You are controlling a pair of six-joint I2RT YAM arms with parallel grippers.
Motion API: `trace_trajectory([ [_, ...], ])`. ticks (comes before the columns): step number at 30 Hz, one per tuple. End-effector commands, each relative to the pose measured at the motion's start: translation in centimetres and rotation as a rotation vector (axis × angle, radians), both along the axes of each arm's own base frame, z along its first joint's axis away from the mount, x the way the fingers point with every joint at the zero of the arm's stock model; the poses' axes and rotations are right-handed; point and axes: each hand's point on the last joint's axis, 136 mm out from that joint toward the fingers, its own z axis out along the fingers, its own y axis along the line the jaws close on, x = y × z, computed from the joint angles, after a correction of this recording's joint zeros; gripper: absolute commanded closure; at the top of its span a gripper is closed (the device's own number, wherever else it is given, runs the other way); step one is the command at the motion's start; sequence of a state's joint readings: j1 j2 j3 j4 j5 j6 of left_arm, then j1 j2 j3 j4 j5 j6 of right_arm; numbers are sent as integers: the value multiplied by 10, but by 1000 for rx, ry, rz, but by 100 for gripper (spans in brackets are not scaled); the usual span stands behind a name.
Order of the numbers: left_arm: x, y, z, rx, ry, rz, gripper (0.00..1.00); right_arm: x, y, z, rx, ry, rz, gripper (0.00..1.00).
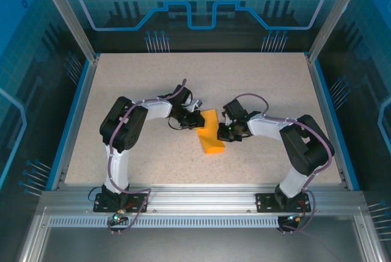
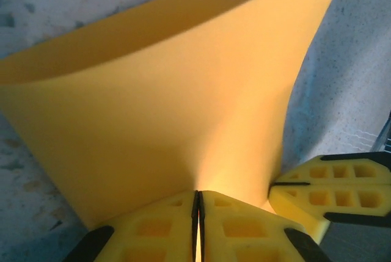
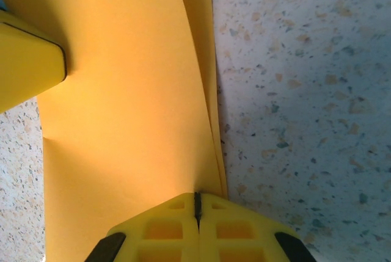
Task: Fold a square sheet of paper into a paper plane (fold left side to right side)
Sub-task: First fold the square sheet of paper in half at the center of the table.
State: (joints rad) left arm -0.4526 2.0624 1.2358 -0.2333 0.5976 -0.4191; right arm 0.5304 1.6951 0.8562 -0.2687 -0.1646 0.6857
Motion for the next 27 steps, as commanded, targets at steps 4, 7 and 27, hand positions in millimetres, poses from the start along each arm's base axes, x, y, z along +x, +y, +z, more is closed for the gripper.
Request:
trace_trajectory([
  [4,14,11,-12,55,-25,37,87,-47,-37,-36,-182,168,18,100],
  [7,19,18,-14,64,-28,65,87,-48,-38,-37,-187,172,22,100],
  [27,78,37,-13,79,-68,174,84,-50,-38,-39,-181,180,25,100],
])
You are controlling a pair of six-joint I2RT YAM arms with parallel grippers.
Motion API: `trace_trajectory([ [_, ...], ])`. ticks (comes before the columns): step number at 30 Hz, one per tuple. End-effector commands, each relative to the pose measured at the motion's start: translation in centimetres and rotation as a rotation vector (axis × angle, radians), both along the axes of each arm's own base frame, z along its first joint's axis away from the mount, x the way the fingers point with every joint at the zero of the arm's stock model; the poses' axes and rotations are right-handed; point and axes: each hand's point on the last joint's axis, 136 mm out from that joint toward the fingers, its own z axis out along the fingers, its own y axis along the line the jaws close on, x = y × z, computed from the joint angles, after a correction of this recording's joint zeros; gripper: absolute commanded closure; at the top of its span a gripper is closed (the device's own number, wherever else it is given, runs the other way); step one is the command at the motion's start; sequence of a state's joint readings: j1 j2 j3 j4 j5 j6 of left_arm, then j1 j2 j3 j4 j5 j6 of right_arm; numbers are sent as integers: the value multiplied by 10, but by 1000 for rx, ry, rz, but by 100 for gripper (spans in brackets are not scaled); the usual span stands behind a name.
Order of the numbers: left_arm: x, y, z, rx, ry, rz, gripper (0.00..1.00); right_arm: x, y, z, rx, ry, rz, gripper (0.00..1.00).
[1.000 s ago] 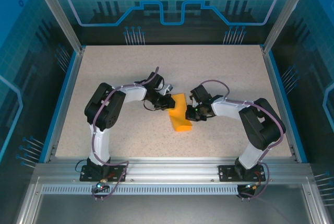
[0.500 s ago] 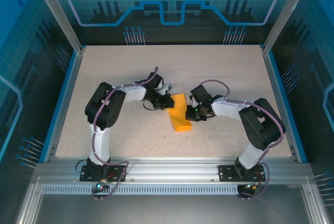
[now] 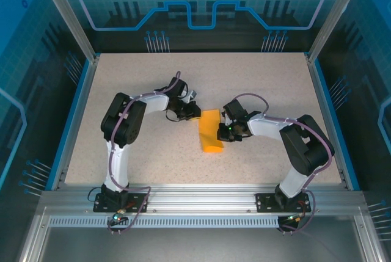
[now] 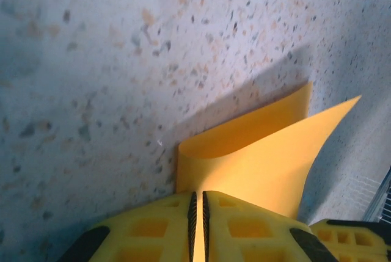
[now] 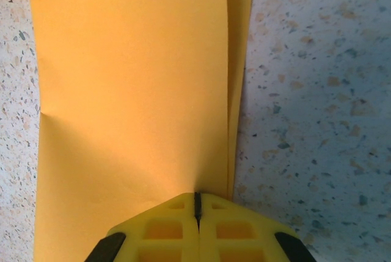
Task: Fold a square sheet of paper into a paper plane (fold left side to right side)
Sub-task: First fold the square sheet of paper in half at the center of the table.
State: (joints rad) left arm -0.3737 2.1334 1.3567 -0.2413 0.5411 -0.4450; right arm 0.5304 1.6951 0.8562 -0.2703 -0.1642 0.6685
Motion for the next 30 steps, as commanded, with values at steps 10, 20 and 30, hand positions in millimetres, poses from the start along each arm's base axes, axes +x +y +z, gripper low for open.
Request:
trace_trajectory([
  [10,46,10,-4,29,-46,75,82,-51,-39,-38,-180,185,0,100],
  [20,26,3,54,-75,-152,33,85,-49,-39,-37,-177,177,-7,100],
  [30,7,-29,34,-116,-84,-55,86,-47,-35,-36,-173,176,2,100],
])
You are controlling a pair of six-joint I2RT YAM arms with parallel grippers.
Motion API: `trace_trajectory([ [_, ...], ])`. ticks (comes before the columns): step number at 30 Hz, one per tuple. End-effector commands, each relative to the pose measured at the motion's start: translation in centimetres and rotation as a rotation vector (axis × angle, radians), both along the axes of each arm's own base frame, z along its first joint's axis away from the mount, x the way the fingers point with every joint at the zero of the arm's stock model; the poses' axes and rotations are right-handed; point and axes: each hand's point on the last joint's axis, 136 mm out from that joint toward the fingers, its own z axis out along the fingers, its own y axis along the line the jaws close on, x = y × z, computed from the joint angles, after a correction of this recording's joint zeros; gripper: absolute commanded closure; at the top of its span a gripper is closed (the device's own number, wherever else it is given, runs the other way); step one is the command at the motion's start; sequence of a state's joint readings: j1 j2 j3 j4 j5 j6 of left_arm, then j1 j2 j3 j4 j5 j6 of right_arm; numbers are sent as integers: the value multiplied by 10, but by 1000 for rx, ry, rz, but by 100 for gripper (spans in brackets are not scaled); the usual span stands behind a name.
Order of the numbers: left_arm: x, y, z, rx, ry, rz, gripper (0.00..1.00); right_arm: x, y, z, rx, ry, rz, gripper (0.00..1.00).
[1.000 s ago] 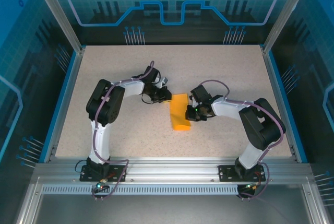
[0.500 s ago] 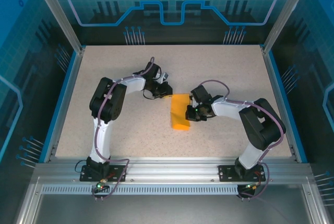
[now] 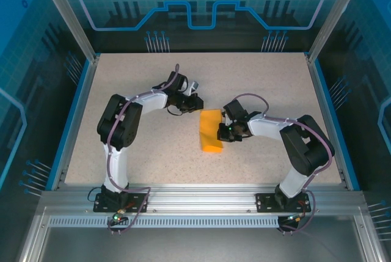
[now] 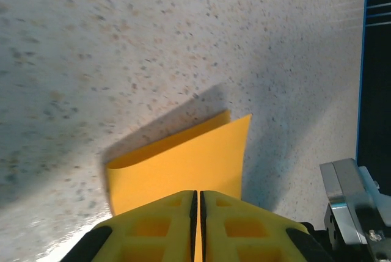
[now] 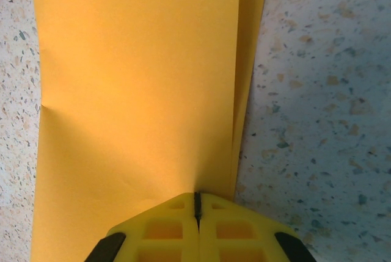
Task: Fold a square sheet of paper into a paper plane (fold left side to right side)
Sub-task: First fold the square sheet of paper in half at the center of the table.
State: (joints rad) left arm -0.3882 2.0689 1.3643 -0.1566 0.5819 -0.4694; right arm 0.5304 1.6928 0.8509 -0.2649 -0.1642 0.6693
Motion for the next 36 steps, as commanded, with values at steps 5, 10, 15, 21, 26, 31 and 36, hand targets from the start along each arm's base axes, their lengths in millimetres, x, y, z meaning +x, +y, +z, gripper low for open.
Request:
trace_trajectory([
  [5,1,-11,-29,8,56,-32,87,-47,-35,-36,-178,179,4,100],
  [10,3,-5,-45,55,63,-8,87,-47,-35,-35,-180,178,6,100],
  [15,6,8,-58,126,52,28,87,-47,-36,-35,-188,180,7,100],
  [21,17,22,-61,162,46,68,87,-49,-37,-35,-190,183,11,100],
  [26,28,27,-40,167,6,70,84,-49,-36,-35,-183,184,10,100],
  [31,26,26,-9,134,-38,67,82,-48,-34,-34,-174,179,11,100],
  [36,-2,17,10,84,-38,33,82,-46,-32,-32,-172,172,10,100],
])
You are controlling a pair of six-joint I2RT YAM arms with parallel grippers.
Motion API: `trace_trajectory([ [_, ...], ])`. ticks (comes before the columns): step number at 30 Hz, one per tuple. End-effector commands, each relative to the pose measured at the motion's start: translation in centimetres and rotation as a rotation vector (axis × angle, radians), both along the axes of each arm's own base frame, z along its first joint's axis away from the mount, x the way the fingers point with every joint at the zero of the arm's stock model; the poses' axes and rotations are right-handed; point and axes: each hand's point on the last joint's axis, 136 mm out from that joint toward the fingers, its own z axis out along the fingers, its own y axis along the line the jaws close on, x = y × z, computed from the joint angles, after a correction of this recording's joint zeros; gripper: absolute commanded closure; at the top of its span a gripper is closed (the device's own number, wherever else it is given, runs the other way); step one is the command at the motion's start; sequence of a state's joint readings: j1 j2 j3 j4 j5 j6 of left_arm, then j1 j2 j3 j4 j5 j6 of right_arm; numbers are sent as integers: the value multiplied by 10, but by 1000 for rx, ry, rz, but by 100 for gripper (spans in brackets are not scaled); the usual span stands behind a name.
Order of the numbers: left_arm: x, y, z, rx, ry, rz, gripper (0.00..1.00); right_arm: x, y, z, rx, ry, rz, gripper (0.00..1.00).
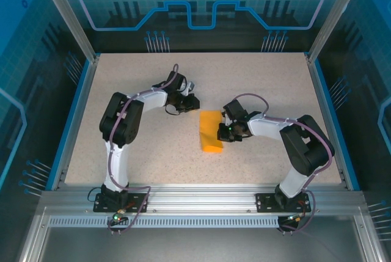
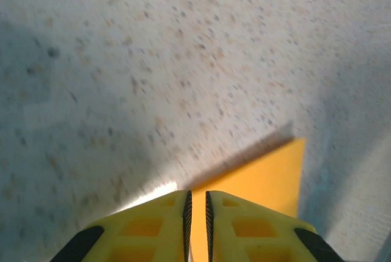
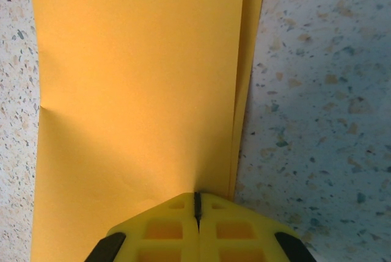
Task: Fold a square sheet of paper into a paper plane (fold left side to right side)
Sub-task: First fold the square sheet of paper in half at the center of the table, then hold the square sheet of paper at the center of the table.
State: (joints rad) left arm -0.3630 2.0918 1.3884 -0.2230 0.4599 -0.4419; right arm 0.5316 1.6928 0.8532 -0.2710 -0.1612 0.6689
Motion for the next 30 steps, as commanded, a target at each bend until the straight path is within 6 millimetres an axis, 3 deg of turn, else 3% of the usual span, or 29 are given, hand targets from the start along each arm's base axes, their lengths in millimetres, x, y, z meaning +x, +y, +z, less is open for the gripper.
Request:
trace_trajectory([
  [1,-25,-15,32,-63,-26,-59,82,-46,-32,-32,-166,169,11,100],
  [5,-58,-43,30,-118,29,-119,82,-45,-31,-33,-163,167,11,100],
  [9,-74,-56,22,-105,59,-136,81,-45,-30,-33,-163,166,13,100],
  [20,-90,-57,-18,-47,164,-128,81,-43,-26,-30,-158,159,22,100],
  [30,-102,-48,-42,28,230,-105,81,-40,-22,-27,-140,148,27,100],
])
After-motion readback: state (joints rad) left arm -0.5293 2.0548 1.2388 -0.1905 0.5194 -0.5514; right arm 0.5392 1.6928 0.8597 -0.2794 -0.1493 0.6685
